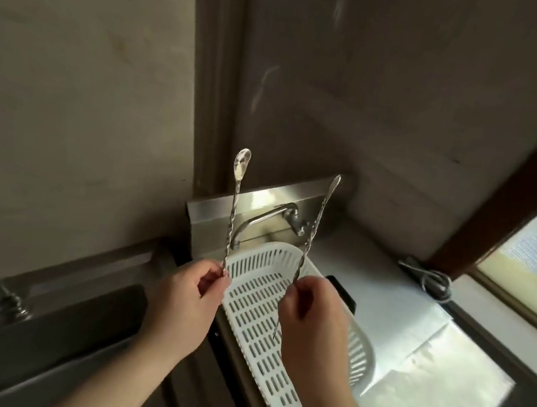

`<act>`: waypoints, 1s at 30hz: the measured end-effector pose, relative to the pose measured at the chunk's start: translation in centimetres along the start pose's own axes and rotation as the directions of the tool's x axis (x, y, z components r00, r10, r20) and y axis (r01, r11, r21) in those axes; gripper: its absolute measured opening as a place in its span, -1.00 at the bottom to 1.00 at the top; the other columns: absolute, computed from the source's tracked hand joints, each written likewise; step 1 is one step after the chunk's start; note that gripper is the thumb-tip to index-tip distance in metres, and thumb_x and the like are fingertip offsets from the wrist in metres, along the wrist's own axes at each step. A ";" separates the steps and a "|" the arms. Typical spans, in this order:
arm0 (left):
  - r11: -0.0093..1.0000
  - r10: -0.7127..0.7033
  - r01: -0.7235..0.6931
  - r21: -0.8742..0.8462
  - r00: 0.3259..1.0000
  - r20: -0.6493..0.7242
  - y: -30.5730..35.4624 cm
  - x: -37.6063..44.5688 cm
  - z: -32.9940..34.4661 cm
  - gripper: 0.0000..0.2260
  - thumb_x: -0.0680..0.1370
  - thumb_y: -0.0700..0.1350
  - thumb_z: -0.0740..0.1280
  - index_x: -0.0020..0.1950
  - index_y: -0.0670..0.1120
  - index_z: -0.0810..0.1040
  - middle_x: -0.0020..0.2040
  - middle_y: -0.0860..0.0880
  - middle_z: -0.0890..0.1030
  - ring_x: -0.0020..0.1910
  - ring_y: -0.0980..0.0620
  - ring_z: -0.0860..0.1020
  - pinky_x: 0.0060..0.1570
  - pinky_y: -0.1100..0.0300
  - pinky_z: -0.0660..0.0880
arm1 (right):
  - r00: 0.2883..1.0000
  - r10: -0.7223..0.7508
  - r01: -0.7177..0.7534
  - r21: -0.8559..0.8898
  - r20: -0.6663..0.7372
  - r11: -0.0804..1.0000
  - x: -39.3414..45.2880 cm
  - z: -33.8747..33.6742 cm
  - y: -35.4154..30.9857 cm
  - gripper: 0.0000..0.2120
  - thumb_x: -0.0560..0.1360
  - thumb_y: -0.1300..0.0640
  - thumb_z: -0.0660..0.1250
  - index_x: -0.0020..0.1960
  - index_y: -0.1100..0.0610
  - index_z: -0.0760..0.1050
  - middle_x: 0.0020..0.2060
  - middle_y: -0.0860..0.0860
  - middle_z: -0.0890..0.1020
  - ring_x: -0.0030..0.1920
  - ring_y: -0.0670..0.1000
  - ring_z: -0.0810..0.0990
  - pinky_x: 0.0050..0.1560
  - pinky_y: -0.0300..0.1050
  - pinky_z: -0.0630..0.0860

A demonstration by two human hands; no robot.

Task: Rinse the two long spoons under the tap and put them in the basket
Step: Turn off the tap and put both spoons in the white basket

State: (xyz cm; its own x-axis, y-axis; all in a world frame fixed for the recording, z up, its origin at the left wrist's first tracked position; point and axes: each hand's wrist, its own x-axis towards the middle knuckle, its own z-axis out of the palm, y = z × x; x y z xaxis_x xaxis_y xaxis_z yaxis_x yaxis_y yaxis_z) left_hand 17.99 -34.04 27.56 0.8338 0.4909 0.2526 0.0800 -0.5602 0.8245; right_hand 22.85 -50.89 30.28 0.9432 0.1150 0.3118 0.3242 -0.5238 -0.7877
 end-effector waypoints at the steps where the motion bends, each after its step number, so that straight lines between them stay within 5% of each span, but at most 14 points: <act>1: 1.000 -0.002 0.002 -0.006 1.000 0.031 0.8 0.1 0.5 -0.97 0.53 0.01 0.36 -0.11 0.12 0.58 -0.22 0.19 0.66 -0.19 0.31 0.61 -0.33 0.46 0.49 | 1.000 0.001 -0.001 -0.002 -0.021 1.000 0.4 -0.8 0.0 -0.76 0.49 0.14 0.33 -0.27 -0.11 0.37 -0.31 -0.14 0.53 -0.29 -0.18 0.51 -0.37 -0.37 0.37; 6: 0.999 -0.022 0.029 -0.042 0.989 0.149 3.5 0.2 3.8 -0.87 0.55 -0.04 0.37 0.03 0.17 0.51 -0.19 0.19 0.65 -0.18 0.32 0.63 -0.30 0.31 0.61 | 0.996 0.070 -0.071 -0.006 -0.052 0.997 2.3 -3.5 1.8 -0.83 0.51 0.13 0.29 -0.25 -0.03 0.40 -0.28 -0.13 0.51 -0.21 -0.36 0.47 -0.34 -0.53 0.35; 11: 0.972 -0.205 0.227 -0.054 0.941 0.268 3.0 0.1 8.4 -0.91 0.54 -0.07 0.39 -0.03 0.11 0.53 -0.27 0.12 0.66 -0.28 0.24 0.64 -0.23 0.22 0.63 | 0.987 0.157 -0.153 -0.094 0.032 0.984 4.3 -2.4 6.8 -0.85 0.53 0.11 0.22 -0.22 0.04 0.41 -0.26 -0.05 0.53 -0.33 -0.11 0.50 -0.50 -0.34 0.32; 18: 0.830 -0.523 0.557 0.043 0.749 0.407 0.7 -0.9 14.5 -0.94 0.52 -0.11 0.38 -0.06 0.05 0.55 -0.09 0.07 0.67 -0.13 0.05 0.66 -0.11 0.08 0.64 | 0.919 0.331 -0.259 -0.306 0.214 0.916 4.9 2.2 14.3 -0.79 0.49 0.19 0.19 -0.31 0.03 0.33 -0.36 -0.05 0.51 -0.46 -0.09 0.46 -0.53 -0.28 0.25; 22: 0.772 -0.609 0.624 0.122 0.670 0.424 -0.4 -1.1 17.6 -0.94 0.51 -0.15 0.36 -0.08 -0.02 0.62 -0.14 0.03 0.68 -0.18 0.04 0.65 -0.38 0.28 0.51 | 0.872 0.383 -0.216 -0.463 0.305 0.859 4.6 4.4 17.7 -0.85 0.50 0.26 0.23 -0.21 0.08 0.37 -0.20 -0.02 0.51 -0.39 -0.13 0.44 -0.52 -0.31 0.21; 26: 0.671 -0.716 0.722 0.168 0.572 0.400 -1.6 -0.4 20.1 -0.81 0.51 -0.25 0.34 0.11 -0.15 0.59 -0.03 -0.11 0.66 -0.10 -0.09 0.65 -0.40 0.19 0.56 | 0.820 0.440 -0.162 -0.588 0.367 0.792 4.9 5.5 19.9 -0.82 0.51 0.33 0.21 0.06 0.18 0.50 -0.03 0.11 0.61 -0.22 0.02 0.55 -0.33 -0.21 0.44; 30: 0.489 -0.795 0.872 0.033 0.429 0.429 -2.4 0.3 21.8 -0.74 0.53 -0.40 0.27 0.21 -0.24 0.53 -0.01 -0.23 0.62 -0.17 -0.18 0.65 -0.52 0.16 0.58 | 0.827 0.392 -0.052 -0.639 0.403 0.767 5.1 6.3 21.3 -0.80 0.47 0.37 0.25 0.05 0.19 0.51 -0.05 0.10 0.61 -0.21 0.04 0.53 -0.15 -0.08 0.56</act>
State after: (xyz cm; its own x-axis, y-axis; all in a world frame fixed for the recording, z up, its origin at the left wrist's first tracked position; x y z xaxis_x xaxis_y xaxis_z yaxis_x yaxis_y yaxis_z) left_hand 30.00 -47.09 14.57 0.5287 0.3695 -0.7641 0.7840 0.1324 0.6065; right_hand 35.05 -56.16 11.79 0.9366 0.2299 -0.2645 0.1532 -0.9474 -0.2810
